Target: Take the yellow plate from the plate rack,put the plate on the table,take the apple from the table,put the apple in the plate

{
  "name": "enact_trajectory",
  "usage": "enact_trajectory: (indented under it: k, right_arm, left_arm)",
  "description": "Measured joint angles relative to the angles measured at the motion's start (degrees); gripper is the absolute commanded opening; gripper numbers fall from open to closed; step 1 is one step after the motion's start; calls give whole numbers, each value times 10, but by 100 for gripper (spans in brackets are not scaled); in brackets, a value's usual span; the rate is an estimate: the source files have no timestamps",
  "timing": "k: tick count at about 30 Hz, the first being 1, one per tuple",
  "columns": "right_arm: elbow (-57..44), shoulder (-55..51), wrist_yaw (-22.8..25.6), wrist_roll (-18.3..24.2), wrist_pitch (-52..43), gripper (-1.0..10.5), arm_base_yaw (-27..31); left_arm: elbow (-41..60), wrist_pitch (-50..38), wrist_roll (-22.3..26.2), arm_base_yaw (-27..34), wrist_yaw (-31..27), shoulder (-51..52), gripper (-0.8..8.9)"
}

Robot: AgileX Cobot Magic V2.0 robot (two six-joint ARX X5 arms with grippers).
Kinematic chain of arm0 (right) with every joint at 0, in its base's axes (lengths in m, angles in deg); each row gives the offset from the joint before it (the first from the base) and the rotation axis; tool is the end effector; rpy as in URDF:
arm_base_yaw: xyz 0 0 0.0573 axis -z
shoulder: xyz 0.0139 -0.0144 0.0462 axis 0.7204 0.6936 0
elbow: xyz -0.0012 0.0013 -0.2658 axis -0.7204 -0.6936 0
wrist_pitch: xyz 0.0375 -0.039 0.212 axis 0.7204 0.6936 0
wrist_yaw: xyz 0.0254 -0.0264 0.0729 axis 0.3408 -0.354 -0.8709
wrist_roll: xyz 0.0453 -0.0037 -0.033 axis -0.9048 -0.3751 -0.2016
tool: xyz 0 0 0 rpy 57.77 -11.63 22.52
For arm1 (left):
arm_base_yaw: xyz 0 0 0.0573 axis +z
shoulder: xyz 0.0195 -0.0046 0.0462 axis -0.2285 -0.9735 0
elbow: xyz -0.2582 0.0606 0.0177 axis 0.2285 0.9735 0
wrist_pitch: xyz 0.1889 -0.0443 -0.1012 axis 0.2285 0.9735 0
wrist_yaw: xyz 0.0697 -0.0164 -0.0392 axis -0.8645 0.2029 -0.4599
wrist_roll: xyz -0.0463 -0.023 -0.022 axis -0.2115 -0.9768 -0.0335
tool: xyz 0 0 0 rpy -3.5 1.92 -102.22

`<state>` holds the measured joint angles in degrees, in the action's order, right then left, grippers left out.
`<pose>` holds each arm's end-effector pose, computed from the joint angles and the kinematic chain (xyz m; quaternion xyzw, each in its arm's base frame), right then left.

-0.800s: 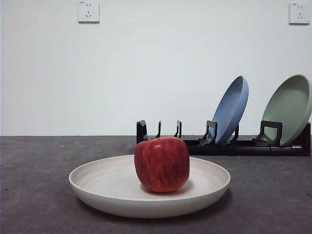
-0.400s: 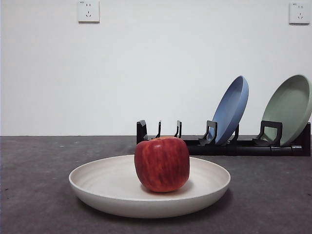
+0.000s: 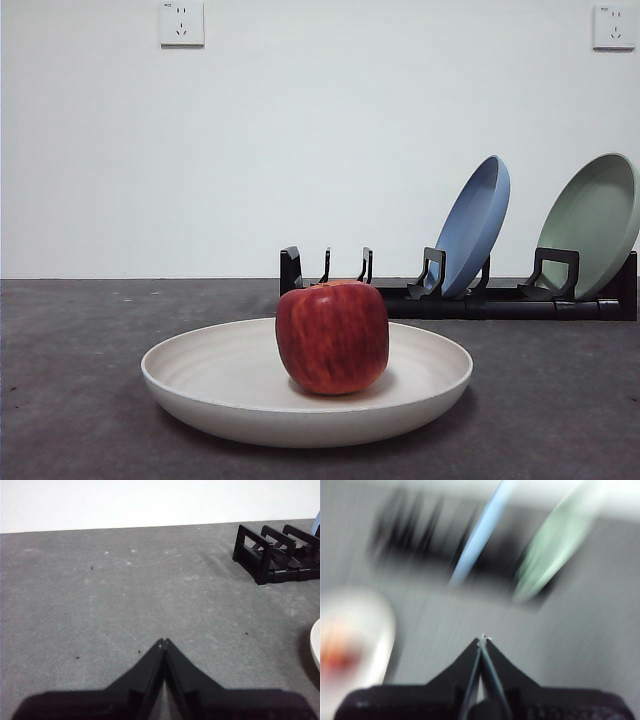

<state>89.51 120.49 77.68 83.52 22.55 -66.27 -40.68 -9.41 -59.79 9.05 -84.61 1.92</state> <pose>0.0386 0.0070 0.3530 -0.0451 0.2015 0.0680 0.9761 0.0644 -0.0066 0.1507 -0.0052 0.0929 -0.0636 0.9936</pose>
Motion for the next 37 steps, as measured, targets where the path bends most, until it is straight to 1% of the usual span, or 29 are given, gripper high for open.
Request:
enact_trajectory:
  k: [3, 5, 9, 15, 17, 21, 26, 31, 37]
  right_arm:
    - [-49, -85, 1, 9, -139, 1, 113]
    - [-116, -132, 1, 11, -216, 1, 168]
    - [-232, -207, -21, 4, -266, 1, 212]
    - [-408, -302, -40, -36, -338, 1, 224]
    - [-453, -303, -45, -49, -356, 1, 224]
    - [-518, -302, -62, -68, -358, 1, 224]
    - [-566, -303, -67, -76, -365, 1, 224]
    - [-575, -303, -75, -68, -419, 1, 224]
    - [-582, -303, -83, -64, -421, 1, 224]
  left_arm:
    - [0, 0, 0, 0, 0, 0, -4]
    - [0, 0, 0, 0, 0, 0, -4]
    - [0, 0, 0, 0, 0, 0, -4]
    - [0, 0, 0, 0, 0, -2, -4]
    - [0, 0, 0, 0, 0, -2, -4]
    - [0, 0, 0, 0, 0, -7, -4]
    - [0, 0, 0, 0, 0, -17, -4]
    - [0, 0, 0, 0, 0, -21, -4]
    - [0, 0, 0, 0, 0, -24, -4]
